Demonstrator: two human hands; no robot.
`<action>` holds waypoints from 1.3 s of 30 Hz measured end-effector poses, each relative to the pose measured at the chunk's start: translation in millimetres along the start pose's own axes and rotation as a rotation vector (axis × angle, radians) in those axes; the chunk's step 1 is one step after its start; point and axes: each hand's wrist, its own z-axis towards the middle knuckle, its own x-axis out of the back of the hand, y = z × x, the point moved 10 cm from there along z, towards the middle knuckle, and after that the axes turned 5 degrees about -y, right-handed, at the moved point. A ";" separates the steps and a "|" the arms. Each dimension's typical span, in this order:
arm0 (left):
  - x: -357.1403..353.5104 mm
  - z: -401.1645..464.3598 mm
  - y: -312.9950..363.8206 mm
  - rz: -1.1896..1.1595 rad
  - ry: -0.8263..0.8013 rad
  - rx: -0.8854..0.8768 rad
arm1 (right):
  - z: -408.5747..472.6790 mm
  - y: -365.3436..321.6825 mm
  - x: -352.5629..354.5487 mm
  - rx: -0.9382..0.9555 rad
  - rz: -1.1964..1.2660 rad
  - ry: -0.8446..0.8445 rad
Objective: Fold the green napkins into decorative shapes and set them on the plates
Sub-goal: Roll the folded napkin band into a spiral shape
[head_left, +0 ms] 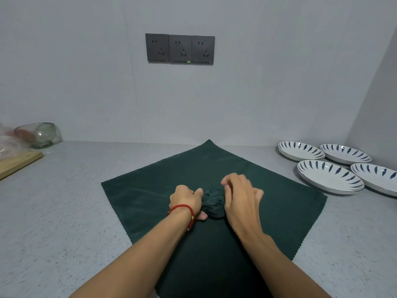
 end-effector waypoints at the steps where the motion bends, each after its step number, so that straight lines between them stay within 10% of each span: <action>1: -1.7 1.9 -2.1 -0.120 -0.044 0.047 | -0.6 -1.3 -0.8 0.035 0.140 -0.051; 10: -17.1 -36.3 -3.4 -0.492 -0.460 0.302 | -6.7 -13.5 17.4 0.026 0.415 -0.432; 18: -3.9 -57.8 2.7 0.138 -0.542 0.137 | -27.8 18.2 -26.5 -0.388 0.662 -0.992; 39: -19.8 -18.0 24.5 0.326 -0.394 -0.135 | -10.7 1.9 -32.3 -0.031 0.140 -0.955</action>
